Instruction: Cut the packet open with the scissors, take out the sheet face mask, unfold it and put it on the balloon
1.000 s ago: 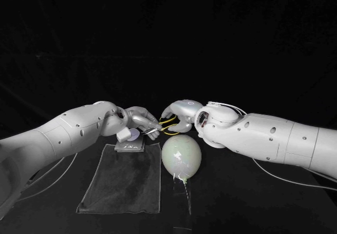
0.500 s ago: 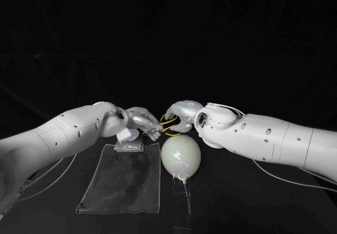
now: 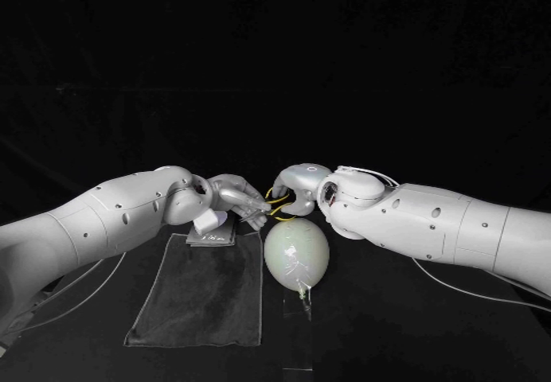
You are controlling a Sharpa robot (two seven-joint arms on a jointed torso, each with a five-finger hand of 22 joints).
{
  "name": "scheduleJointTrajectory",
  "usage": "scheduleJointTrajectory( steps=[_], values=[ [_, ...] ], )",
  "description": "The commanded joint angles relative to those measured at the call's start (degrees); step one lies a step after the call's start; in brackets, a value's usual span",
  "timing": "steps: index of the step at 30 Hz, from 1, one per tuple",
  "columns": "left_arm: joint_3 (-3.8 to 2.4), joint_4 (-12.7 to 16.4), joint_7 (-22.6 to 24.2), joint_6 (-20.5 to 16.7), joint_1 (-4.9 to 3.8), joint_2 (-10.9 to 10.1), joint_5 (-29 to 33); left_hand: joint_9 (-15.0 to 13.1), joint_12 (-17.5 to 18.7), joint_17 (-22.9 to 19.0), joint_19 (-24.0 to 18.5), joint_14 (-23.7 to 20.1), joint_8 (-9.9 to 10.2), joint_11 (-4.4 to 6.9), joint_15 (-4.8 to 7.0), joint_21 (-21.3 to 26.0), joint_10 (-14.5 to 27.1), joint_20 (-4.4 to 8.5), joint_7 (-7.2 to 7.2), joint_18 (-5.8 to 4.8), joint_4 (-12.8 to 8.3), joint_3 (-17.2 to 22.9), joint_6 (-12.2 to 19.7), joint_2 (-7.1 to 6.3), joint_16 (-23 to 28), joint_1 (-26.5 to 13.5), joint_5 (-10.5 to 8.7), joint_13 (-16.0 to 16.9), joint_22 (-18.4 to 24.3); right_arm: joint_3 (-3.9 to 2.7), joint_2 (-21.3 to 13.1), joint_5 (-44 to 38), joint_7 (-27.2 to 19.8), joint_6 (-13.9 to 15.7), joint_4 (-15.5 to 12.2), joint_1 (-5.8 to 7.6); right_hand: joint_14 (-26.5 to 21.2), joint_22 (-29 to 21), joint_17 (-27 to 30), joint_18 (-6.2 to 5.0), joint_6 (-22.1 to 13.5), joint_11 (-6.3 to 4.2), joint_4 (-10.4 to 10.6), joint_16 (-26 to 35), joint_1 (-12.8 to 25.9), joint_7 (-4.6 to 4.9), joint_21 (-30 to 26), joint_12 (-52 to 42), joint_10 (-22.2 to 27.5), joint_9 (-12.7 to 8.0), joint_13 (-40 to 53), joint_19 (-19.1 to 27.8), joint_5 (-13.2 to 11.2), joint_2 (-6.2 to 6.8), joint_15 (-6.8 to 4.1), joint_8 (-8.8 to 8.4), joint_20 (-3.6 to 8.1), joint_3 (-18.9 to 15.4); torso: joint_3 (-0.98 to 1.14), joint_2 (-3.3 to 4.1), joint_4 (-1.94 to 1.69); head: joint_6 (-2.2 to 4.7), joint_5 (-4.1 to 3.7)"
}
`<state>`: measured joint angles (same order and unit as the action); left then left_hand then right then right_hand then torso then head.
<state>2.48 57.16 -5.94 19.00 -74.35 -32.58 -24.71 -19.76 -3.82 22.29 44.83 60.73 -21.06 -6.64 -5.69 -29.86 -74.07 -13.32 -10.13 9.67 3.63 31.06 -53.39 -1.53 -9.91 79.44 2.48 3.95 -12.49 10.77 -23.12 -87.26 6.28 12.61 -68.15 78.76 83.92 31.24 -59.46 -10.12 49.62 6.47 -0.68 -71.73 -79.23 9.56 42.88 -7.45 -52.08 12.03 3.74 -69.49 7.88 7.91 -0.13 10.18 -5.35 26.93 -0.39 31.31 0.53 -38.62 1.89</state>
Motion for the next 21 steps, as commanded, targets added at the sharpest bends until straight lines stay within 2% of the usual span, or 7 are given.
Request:
scheduleJointTrajectory(
  steps=[1, 5, 11, 14, 21],
  values=[
    [-0.34, 1.8, 1.4, 1.1, -0.75, 0.4, 5.3, -0.2, -0.1, 0.1, -0.6, 0.0, -0.4, 0.14, 0.24, -0.2, -0.4, -0.05, -0.12, 0.38, -5.7, 5.3, -0.5, 0.56, 0.2, 0.2, 0.33, 0.0, -0.1, 0.15, 0.5, -1.3, 0.9, -2.2, 0.3, -0.21, 0.3, -0.1, 0.1, -0.37, 0.9, -0.18, 0.0, -0.4, 0.5, -0.1, -0.4, -0.4, -1.0, 0.2, 0.0, -0.6, -0.4, -0.33, -0.15, 0.54, 0.06, 0.7, -0.08, -0.05, 0.06, -0.08, -0.02],
    [-0.39, 2.8, 1.4, 1.2, -1.43, 0.6, 5.7, -0.2, -0.1, 0.1, -0.6, 0.0, -0.4, 0.14, 0.24, -0.3, -0.4, -0.04, -0.12, 0.38, -5.7, 5.4, -0.5, 0.61, 0.2, 0.1, 0.33, 0.0, -0.1, 0.16, 0.8, -1.7, 0.9, -2.5, 0.6, -0.21, 0.3, -0.1, 0.2, -0.38, 1.6, -0.27, 0.1, -0.4, 0.7, -0.21, -0.5, -0.6, -1.8, 0.3, 0.0, -0.7, -0.5, -0.28, -0.19, 0.82, 0.07, 1.3, -0.04, -0.09, -0.05, -0.01, -0.05],
    [-0.47, 3.4, 1.5, 1.6, -2.31, 0.6, 5.9, -0.3, -0.1, 0.1, -0.7, 0.0, -0.4, 0.14, 0.25, -0.3, -0.5, -0.04, -0.12, 0.38, -5.8, 5.4, -0.5, 0.65, 0.2, 0.1, 0.33, 0.0, -0.2, 0.17, 0.8, -1.9, 0.7, -2.8, 0.5, -0.2, 0.3, -0.1, 0.2, -0.31, 2.1, -0.37, 0.2, -0.5, 1.1, -0.3, -0.6, -0.7, -2.5, 0.5, 0.0, -0.9, -0.9, -0.04, 0.05, 1.02, -0.03, 1.7, 0.01, -0.09, 0.02, 0.03, 0.06],
    [-0.48, 3.4, 1.5, 1.7, -2.51, 0.6, 5.9, -0.3, -0.1, 0.1, -0.7, 0.0, -0.4, 0.15, 0.26, -0.4, -0.5, -0.03, -0.11, 0.38, -5.8, 5.5, -0.5, 0.71, 0.2, 0.0, 0.33, 0.0, -0.2, 0.17, 0.7, -1.9, 0.5, -3.0, 0.3, -0.19, 0.3, -0.1, 0.3, -0.35, 1.9, -0.35, 0.2, -0.5, 1.4, -0.32, -0.8, -0.5, -2.5, 0.4, -0.1, -0.9, -1.0, 0.59, -0.06, 0.87, -0.04, 1.7, 0.01, -0.1, 0.06, 0.05, 0.05],
    [-0.5, 3.4, 1.5, 2.3, -2.78, 0.3, 5.8, -0.3, -0.2, 0.1, -0.8, 0.1, -0.4, 0.16, 0.26, -0.6, -0.5, -0.03, -0.1, 0.37, -5.9, 5.5, -0.5, 0.76, 0.2, 0.0, 0.32, 0.0, -0.3, 0.18, 0.4, -1.9, -0.1, -3.0, 0.0, -0.17, 0.3, -0.1, 0.4, -0.43, 1.6, -0.39, 0.3, -0.5, 1.8, -0.43, -1.0, -0.2, -2.1, 0.4, -0.2, -0.9, -1.1, 1.01, -0.38, 0.61, 0.11, 1.7, 0.1, -0.13, 0.06, 0.15, 0.02]
  ],
)
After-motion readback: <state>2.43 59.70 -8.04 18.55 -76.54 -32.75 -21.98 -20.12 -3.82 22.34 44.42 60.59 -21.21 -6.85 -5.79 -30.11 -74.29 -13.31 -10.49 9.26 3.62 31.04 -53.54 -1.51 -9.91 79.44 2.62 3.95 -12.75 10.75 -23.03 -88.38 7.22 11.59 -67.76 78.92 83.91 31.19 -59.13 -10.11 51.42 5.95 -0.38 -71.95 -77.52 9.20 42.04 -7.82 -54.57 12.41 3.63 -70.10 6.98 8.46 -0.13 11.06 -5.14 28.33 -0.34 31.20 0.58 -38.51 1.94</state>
